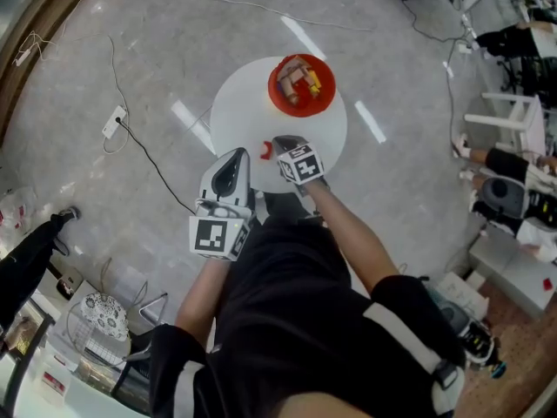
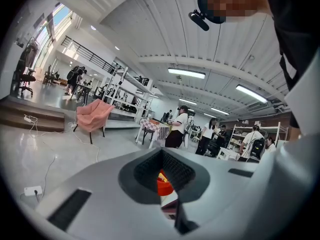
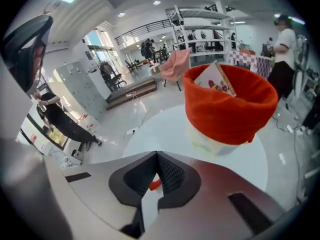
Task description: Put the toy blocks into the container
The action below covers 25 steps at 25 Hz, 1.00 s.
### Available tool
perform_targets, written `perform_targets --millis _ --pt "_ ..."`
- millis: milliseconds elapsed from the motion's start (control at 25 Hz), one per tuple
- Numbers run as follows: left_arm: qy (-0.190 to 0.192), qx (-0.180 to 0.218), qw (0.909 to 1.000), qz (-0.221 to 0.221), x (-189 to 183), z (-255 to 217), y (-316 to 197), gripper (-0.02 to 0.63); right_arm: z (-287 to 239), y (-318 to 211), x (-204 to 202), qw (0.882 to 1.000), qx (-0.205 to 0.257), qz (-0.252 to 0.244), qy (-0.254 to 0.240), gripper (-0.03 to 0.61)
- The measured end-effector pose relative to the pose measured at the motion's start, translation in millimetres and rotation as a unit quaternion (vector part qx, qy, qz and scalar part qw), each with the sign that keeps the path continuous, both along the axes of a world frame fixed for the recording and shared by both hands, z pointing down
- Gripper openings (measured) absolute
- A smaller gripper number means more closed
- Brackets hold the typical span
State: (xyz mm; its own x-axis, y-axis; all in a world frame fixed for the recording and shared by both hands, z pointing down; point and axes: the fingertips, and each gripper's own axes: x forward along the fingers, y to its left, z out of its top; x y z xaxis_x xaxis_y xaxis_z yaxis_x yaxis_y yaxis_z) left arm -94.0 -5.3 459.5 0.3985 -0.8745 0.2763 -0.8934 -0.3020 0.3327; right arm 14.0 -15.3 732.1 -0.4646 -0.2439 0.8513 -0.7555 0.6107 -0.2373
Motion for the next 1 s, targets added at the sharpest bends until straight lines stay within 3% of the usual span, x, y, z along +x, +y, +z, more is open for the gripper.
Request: perform_targets --millis 240,400,640,1000 --pt "0.000 0.007 0.9999 0.010 -2.9 0.9 -6.7 -0.002 28.7 8.7 12.1 0.997 -0.043 0.063 0.024 0.000" --pt "0.008 0.005 0.9999 0.008 -3.8 3.0 -6.0 -0.002 49.2 21.7 14.1 0.993 -0.080 0.074 0.042 0.091" --pt "0.006 -0.006 0.9999 0.009 -4.3 7.4 -2.4 -0.002 85.0 41.1 12.6 0.985 -0.135 0.088 0.062 0.092" --pt "-0.004 -0.018 0.9998 0.008 -10.5 12.3 3.5 -0.002 99.4 41.8 0.7 0.980 -0.163 0.110 0.044 0.095"
